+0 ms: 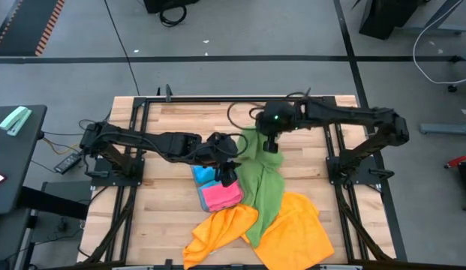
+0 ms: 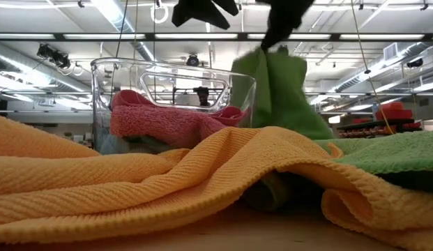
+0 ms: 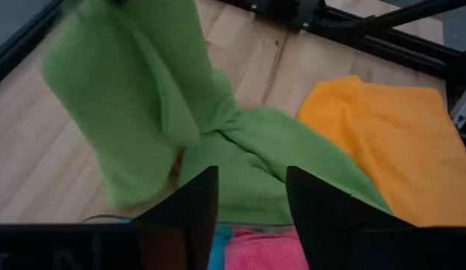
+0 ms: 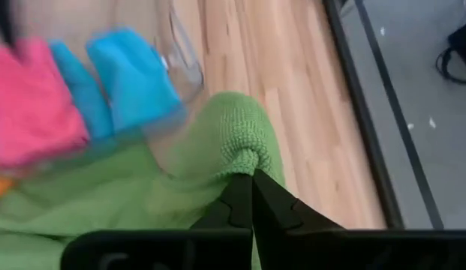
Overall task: Fold microfiber towels
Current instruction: Fold the top green towel
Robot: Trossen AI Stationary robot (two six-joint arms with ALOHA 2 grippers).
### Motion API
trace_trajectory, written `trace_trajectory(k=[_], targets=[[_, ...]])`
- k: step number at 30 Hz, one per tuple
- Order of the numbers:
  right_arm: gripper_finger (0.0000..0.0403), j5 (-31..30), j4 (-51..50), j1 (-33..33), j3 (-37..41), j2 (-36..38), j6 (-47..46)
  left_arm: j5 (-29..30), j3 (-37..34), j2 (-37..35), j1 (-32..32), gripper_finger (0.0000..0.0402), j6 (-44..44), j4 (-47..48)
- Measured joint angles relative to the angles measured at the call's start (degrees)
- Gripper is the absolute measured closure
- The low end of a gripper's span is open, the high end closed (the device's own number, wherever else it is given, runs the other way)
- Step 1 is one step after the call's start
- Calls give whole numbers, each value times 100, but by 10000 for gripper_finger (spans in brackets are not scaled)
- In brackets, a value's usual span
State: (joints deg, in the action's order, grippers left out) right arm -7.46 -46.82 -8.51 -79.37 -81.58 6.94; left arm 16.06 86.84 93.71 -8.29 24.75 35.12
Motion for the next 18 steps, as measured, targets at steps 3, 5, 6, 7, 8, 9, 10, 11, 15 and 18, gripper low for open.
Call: trace_trajectory(k=[3, 5, 6, 7, 8, 9, 10, 11, 15, 18], targets=[[400, 4, -457, 49, -710, 0, -13, -5, -3, -69, 96, 217, -35, -51], [400, 7, -706, 50, -1154, 0, -49, 5, 1, -104, 173, 210, -51, -276], [400, 4, -795, 50, -1349, 0, -103, 5, 1, -115, 199, 208, -118, -356], [400, 4, -854, 44, -1528, 0, -178, 10, 0, -117, 221, 206, -171, -484], [400, 2, -910, 41, -1717, -1, -268, 21, -1, -117, 240, 205, -241, -679], [400, 2, -1002, 41, -1897, -3, -358, 40, -1, -117, 259, 205, -313, -885], [400, 4, -1092, 44, -2075, -4, -429, 63, -1, -120, 281, 205, -415, -1079], [400, 4, -1148, 46, -2235, -7, -502, 91, -1, -122, 298, 206, -453, -1263], [400, 3, -1516, 61, -2759, -17, -794, 428, -1, -122, 387, 207, -510, -1714], [400, -30, -1766, 171, -3029, -22, -885, 737, -1, -122, 453, 198, -511, -1832]])
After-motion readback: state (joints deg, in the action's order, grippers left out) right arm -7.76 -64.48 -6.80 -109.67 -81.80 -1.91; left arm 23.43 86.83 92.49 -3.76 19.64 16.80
